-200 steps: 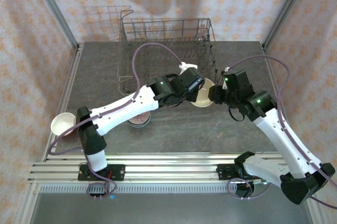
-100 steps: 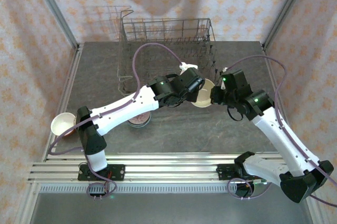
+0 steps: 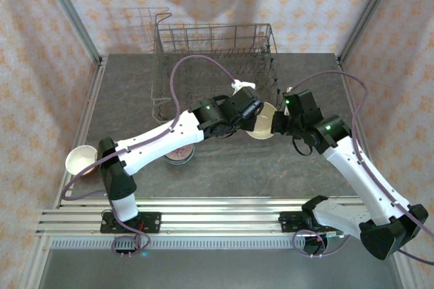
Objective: Load the bowls into the dish rack
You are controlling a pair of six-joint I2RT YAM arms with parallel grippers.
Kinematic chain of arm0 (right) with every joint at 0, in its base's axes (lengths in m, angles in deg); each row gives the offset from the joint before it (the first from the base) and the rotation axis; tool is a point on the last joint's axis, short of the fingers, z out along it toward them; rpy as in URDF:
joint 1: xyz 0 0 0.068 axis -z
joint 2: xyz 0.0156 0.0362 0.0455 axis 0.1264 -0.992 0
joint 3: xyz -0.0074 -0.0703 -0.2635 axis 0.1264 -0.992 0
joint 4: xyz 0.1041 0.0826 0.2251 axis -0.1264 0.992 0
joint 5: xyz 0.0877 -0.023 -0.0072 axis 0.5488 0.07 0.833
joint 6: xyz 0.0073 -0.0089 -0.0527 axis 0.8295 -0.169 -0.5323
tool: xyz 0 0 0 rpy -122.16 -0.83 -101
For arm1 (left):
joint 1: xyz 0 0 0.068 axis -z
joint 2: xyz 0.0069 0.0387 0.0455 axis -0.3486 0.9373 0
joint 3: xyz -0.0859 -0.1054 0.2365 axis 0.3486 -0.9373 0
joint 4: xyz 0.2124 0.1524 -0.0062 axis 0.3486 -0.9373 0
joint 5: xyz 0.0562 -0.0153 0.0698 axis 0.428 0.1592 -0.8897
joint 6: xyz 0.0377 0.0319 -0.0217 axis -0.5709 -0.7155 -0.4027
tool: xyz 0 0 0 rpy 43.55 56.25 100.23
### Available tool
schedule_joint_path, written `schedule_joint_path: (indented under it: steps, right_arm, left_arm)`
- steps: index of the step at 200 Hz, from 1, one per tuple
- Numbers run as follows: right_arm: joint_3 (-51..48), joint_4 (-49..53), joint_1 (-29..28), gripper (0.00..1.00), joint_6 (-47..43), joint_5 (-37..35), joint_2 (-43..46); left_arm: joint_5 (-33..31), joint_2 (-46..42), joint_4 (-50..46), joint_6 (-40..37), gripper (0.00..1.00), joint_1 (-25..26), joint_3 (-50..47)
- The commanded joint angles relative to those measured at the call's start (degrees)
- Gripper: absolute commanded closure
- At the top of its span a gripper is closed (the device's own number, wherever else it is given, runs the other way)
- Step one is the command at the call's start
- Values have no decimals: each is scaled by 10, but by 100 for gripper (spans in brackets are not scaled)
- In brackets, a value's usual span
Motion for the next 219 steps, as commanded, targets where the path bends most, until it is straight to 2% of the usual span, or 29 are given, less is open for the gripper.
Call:
schedule_joint_path:
  steps: [1, 42, 75, 100, 135, 182, 219]
  right_arm:
    - [17, -17, -1, 100, 2, -18, 5]
    - [44, -16, -1, 100, 18, -44, -14]
    - [83, 11, -1, 100, 66, -153, -44]
    - [106, -9, -1, 100, 73, -178, -63]
    - [164, -21, -1, 100, 74, -210, -116]
    - [263, -8, -1, 100, 78, -271, -219]
    - [401, 53, -1, 100, 72, -332, -343]
  left_arm:
    - [-8, -28, 6, -6, 55, 3, 12]
    - [-6, -58, 2, -25, 39, -23, 16]
    - [-9, -104, -2, -26, 31, -52, 8]
    - [7, -149, 8, -23, 28, -96, -18]
    - [59, -197, 4, -36, 24, -190, -41]
    - [139, -217, -12, -59, 23, -354, -60]
    - [194, -203, -23, -70, 23, -467, -62]
